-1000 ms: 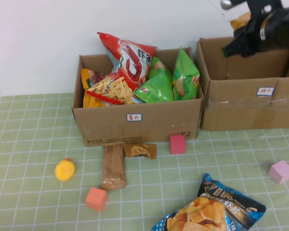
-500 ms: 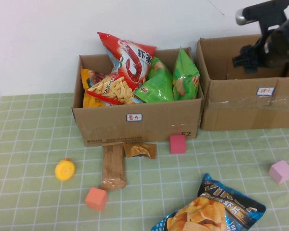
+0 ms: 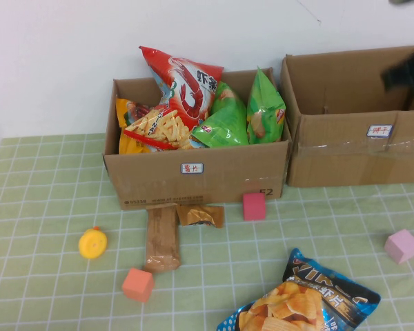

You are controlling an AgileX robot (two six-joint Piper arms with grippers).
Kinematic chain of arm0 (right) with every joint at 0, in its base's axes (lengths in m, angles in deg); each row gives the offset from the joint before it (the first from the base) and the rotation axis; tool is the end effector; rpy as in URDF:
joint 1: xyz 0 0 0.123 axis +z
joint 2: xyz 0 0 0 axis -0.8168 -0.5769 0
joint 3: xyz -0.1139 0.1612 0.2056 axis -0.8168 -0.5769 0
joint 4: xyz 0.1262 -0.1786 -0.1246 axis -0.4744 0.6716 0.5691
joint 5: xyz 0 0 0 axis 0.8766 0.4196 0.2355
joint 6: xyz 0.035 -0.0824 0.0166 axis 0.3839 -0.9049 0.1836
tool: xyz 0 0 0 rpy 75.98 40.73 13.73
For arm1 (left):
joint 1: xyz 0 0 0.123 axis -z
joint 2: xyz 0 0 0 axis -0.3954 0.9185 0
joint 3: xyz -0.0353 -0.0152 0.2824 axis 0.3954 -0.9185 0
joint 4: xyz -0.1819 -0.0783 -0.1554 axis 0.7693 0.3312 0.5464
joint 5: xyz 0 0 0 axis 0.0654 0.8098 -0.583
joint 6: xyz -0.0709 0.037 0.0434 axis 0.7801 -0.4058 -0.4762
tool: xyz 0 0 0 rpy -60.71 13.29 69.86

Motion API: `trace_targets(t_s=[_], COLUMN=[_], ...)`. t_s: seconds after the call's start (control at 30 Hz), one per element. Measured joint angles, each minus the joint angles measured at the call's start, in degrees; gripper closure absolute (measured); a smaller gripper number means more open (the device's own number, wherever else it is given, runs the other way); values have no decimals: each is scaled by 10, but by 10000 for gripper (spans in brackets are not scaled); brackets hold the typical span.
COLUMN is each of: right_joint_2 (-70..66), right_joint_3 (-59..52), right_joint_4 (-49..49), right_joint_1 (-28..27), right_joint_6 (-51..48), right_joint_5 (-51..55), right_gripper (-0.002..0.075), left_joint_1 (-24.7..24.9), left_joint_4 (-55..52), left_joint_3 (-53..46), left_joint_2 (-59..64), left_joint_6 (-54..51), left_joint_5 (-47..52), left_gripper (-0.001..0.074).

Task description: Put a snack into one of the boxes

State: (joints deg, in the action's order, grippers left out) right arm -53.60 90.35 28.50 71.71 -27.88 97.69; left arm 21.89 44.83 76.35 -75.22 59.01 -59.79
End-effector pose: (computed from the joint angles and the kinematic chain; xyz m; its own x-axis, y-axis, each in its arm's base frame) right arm 0.3465 0.0904 0.3677 -0.7112 -0.2322 -0.6635 -0.1969 0.9719 -0.1292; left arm 0.0537 0.0010 0.1786 -0.2370 0.0628 -0.9695 -0.0044 0.9978 0.0657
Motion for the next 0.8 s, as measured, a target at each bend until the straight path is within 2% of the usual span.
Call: trace_targets(t_s=[0.17,0.33,0.43,0.57,0.8], right_joint_2=[79,170,195,196,121], right_joint_3=[-145,-336,-410,-457,-461], right_joint_4=[-119,-299,-345,-360,-354], right_joint_1=[0,0,15,70,200], right_joint_6=[-75,-209,-251,-269,-273], right_joint_5=[-6,-21,-20,-21,-42], right_gripper=[727,727,727,728,728], left_joint_1=[0,0,0,0,0], left_joint_4=[0,0,0,0,0], left_joint_3=[0,0,0,0,0], left_joint_2=[0,0,0,0,0], left_joint_6=[0,0,0,-2,-2], left_joint_5=[0,0,0,0,1], left_gripper=[737,737,737,737,737])
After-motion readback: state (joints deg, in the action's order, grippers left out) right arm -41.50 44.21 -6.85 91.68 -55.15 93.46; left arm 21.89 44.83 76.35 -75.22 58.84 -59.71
